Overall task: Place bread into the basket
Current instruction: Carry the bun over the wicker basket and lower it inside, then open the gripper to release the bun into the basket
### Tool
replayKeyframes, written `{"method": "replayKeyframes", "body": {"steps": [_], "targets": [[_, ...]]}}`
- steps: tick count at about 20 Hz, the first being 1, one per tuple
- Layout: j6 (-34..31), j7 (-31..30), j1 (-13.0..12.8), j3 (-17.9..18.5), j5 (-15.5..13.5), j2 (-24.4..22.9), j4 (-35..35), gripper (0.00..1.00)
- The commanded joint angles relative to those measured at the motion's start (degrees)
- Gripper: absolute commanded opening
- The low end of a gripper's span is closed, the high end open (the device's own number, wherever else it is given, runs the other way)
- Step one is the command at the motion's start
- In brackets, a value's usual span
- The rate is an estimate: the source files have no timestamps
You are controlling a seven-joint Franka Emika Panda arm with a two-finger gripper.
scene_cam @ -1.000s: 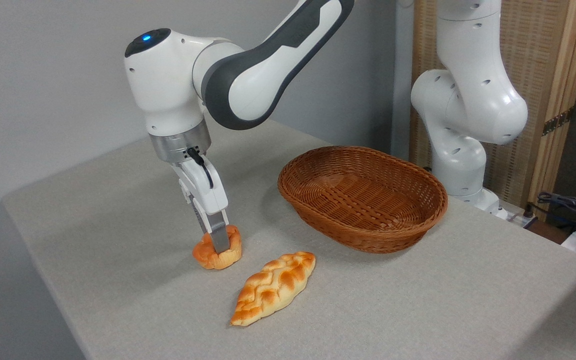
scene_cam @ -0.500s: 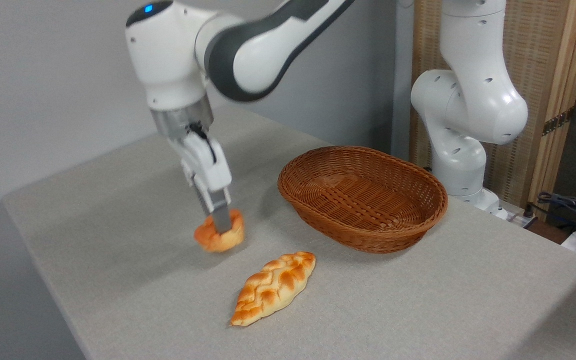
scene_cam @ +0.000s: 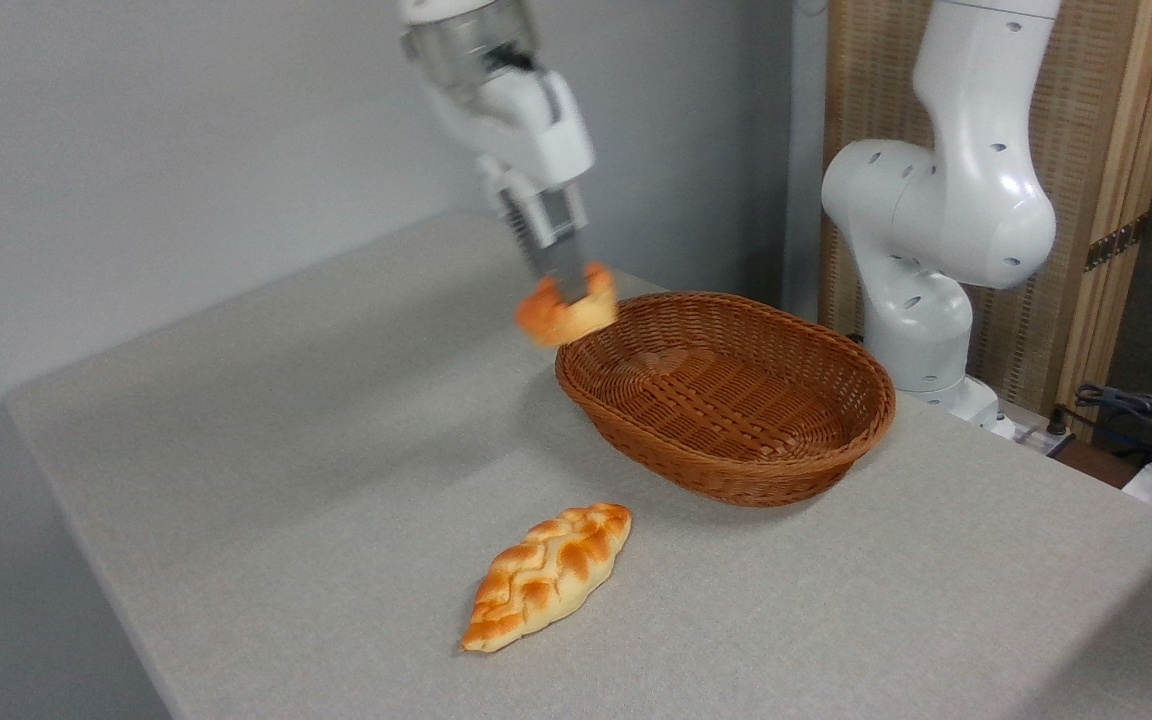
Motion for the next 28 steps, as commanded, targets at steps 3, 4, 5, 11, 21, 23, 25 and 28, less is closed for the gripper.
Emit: {"method": "replayKeyframes", "body": {"steps": [3, 4, 5, 11, 21, 23, 25, 28], "targets": [[0.9, 3.0, -5.2, 0.4, -0.9, -8.9, -15.6, 0.26], [1.3, 3.0, -5.6, 0.4, -0.8, -8.8, -16.4, 0.27], [2.3, 3.0, -6.1, 0.4, -0.8, -8.3, -17.4, 0.32], [6.0, 3.1, -9.2, 0.3, -0.8, -7.0, -20.6, 1.0], [6.1, 3.1, -10.7, 0.3, -0.8, -5.0, -20.9, 1.0], [6.4, 3.1, -10.7, 0.2, -0.7, -5.0, -20.8, 1.0], [6.8, 3.1, -10.7, 0.2, -0.7, -5.0, -20.8, 1.0], [6.8, 3.1, -10.7, 0.3, -0.7, -5.8, -19.6, 1.0]]}}
